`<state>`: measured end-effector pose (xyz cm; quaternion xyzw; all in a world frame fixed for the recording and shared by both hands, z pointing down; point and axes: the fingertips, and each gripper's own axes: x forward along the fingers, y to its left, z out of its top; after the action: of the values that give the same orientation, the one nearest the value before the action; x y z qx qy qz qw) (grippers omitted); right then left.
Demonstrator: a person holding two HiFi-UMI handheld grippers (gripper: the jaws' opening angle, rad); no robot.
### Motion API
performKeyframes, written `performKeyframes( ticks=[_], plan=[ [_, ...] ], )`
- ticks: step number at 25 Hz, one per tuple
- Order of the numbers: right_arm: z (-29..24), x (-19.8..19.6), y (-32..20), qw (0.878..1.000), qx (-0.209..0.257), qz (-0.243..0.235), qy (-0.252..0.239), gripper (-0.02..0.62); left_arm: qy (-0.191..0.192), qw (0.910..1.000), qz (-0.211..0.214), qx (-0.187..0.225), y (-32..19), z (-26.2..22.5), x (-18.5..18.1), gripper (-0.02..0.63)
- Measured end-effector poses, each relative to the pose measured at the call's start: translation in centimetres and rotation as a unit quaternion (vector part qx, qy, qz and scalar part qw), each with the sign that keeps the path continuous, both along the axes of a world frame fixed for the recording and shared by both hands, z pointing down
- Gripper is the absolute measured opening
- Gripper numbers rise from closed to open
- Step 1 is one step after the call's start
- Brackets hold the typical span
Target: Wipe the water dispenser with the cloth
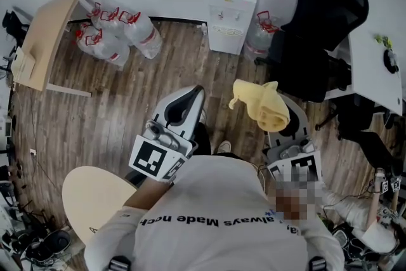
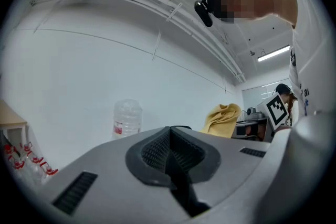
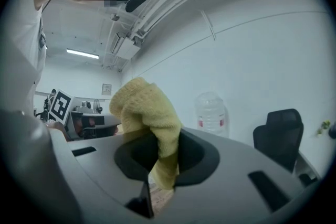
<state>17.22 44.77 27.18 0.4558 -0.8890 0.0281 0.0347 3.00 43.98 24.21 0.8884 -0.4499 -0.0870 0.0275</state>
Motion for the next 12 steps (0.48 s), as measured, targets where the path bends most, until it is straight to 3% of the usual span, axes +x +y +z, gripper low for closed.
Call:
performKeyframes(
  ticks=[12],
  plan=[
    [-0.5, -6.0, -8.4, 1.000, -0.001, 0.000, 0.011, 0.064, -0.001, 1.0000, 0.006, 0.001, -8.8, -0.4, -5.7, 0.018]
  ],
)
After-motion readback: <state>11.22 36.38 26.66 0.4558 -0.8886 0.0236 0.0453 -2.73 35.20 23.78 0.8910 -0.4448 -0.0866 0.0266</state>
